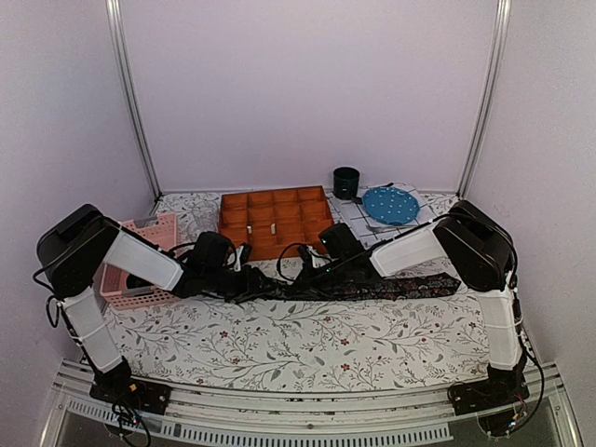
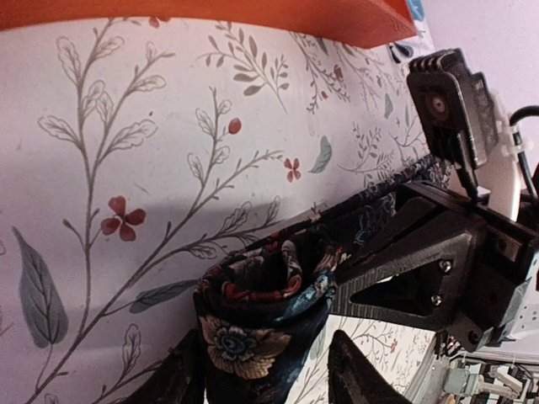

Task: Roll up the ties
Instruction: Roll the tie at the center of the board.

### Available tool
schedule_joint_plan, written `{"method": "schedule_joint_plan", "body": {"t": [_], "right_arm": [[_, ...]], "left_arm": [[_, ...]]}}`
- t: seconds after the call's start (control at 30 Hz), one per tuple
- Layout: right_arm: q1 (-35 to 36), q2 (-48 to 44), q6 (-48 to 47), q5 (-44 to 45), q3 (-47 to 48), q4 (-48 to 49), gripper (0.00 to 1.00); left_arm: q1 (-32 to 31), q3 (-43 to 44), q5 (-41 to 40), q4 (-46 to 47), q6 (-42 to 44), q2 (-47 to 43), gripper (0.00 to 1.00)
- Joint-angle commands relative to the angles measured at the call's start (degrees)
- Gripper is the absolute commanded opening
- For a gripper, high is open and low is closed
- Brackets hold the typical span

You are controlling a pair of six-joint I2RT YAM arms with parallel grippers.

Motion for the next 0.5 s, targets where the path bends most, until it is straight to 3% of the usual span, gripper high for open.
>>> {"method": "schedule_joint_plan", "body": {"t": [0.0, 0.23, 0.47], "right_arm": [[-0.63, 4.62, 0.6, 1.04, -1.79, -1.27, 0.0], [-0.65, 4.31, 0.87, 0.71, -1.9, -1.06, 0.0], [-0.62, 2.01, 0.87, 0.31, -1.81, -1.2, 0.0]], "left_arm": [[0.81, -0.91, 3.05, 4.36, -0.75, 1.5, 0.46], [0.83, -1.01, 3.53, 5.85, -1.35, 1.62, 0.19], [0.83, 0.12, 1.96, 2.85, -0.64, 1.21, 0.0]]}}
